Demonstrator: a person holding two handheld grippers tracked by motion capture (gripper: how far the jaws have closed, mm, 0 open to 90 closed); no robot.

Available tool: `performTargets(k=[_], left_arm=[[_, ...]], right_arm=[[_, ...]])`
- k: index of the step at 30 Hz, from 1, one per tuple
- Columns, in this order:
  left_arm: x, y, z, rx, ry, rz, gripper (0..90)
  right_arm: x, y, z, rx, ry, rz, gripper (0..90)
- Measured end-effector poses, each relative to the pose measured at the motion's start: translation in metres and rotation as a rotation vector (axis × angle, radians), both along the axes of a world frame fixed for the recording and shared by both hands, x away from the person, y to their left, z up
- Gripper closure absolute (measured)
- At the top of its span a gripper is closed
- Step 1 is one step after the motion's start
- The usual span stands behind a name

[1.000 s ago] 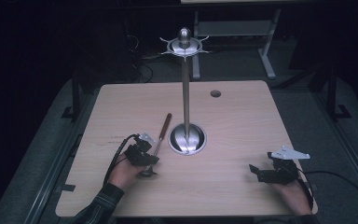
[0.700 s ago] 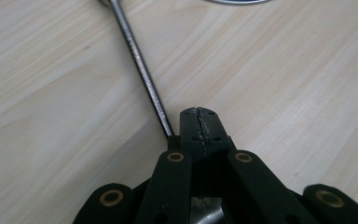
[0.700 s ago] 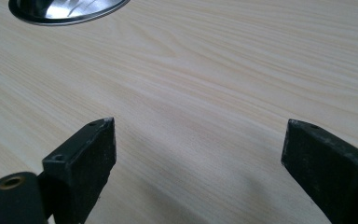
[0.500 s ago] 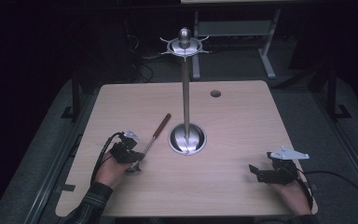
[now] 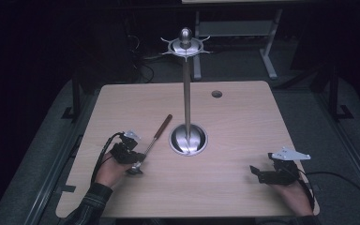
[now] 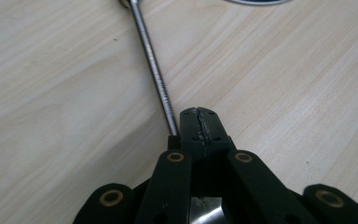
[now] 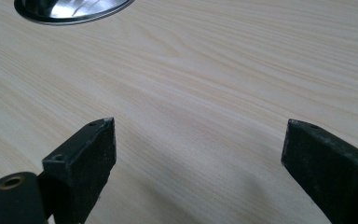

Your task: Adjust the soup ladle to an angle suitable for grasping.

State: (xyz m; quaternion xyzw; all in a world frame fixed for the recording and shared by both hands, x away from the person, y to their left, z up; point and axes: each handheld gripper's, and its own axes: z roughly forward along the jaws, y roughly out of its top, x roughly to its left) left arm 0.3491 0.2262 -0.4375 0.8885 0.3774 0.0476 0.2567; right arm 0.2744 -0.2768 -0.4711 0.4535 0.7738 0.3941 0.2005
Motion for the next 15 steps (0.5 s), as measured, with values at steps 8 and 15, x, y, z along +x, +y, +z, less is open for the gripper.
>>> performTargets(k=[8, 15], left_arm=[[0.005, -0.005, -0.006, 0.072, -0.010, 0.002, 90.0], [0.011, 0.009, -0.006, 0.070, -0.014, 0.052, 90.0]], right_arm=[[0.000, 0.000, 0.000, 0.002, 0.000, 0.000, 9.6], [0.000, 0.000, 0.000, 0.002, 0.000, 0.001, 9.6]])
